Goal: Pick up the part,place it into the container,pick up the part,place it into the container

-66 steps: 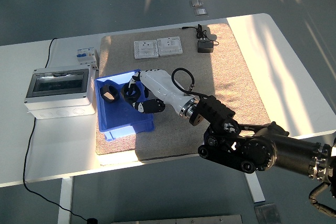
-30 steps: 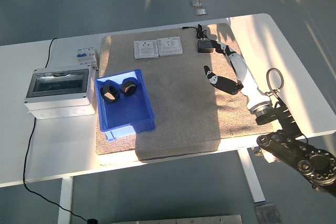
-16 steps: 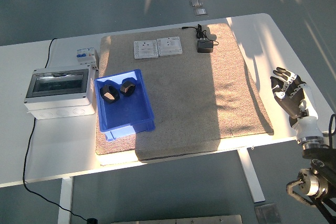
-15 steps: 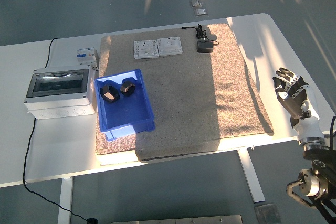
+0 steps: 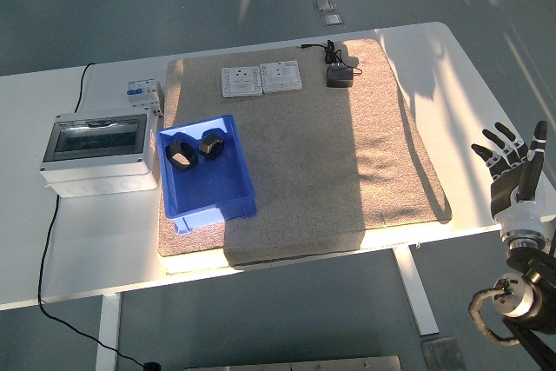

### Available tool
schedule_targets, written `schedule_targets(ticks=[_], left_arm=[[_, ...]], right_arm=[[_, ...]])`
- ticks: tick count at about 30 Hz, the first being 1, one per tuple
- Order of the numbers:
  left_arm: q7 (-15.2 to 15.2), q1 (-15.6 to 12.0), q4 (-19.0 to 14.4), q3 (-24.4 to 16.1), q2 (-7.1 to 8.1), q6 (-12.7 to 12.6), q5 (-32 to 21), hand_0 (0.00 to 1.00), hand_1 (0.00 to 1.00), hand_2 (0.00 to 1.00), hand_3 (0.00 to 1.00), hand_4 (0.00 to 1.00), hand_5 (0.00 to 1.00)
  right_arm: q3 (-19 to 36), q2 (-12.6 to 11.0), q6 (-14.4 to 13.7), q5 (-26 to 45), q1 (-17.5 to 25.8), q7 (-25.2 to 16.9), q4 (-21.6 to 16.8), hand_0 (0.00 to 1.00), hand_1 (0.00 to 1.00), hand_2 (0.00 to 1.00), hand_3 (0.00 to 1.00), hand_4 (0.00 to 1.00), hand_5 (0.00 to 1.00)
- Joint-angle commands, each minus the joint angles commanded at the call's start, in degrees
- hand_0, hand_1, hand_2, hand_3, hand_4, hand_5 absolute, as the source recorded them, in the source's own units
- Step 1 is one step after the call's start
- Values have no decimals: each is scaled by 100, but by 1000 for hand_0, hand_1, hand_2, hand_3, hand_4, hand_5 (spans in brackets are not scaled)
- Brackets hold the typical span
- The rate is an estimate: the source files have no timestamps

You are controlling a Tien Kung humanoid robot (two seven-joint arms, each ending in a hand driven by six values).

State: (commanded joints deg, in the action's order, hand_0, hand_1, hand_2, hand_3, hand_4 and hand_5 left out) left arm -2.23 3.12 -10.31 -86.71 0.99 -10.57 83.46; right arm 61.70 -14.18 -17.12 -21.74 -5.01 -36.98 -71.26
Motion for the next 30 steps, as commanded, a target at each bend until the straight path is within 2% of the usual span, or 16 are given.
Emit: schedule_targets(ticks=[15, 16, 21, 22, 28, 29, 30], left_arm=[[59, 25, 0, 3, -10, -43, -131, 672, 658, 707, 678, 737, 798], [64, 28, 0, -1, -5, -49, -150, 671, 657, 693, 678, 736, 796], [61, 63, 0, -57, 27, -50, -130, 671, 657, 693, 678, 736, 796], [57, 84, 0, -92, 37, -49, -93, 671, 657, 706, 671, 736, 794], [87, 190, 0, -120, 71, -49, -56, 671, 657, 706, 671, 736, 794], [87, 198, 0, -115, 73, -50, -62, 671, 656, 703, 671, 736, 795], [84, 203, 0, -111, 75, -50, -70, 671, 656, 703, 671, 736, 795]], right_arm=[[-51, 25, -84, 150, -66, 0, 24, 760, 460, 584, 595, 998, 893], [-56, 31, -97, 159, -74, 0, 28, 739, 410, 542, 572, 998, 870], [-25, 86, -139, 133, -117, 0, 23, 739, 410, 542, 572, 998, 870], [-18, 97, -145, 122, -129, 0, 19, 685, 336, 462, 526, 971, 847], [2, 139, -162, 93, -166, 0, -3, 685, 336, 462, 526, 971, 847], [6, 142, -164, 99, -167, 0, -5, 658, 280, 396, 484, 931, 807], [11, 145, -165, 103, -167, 0, -7, 658, 280, 396, 484, 931, 807]])
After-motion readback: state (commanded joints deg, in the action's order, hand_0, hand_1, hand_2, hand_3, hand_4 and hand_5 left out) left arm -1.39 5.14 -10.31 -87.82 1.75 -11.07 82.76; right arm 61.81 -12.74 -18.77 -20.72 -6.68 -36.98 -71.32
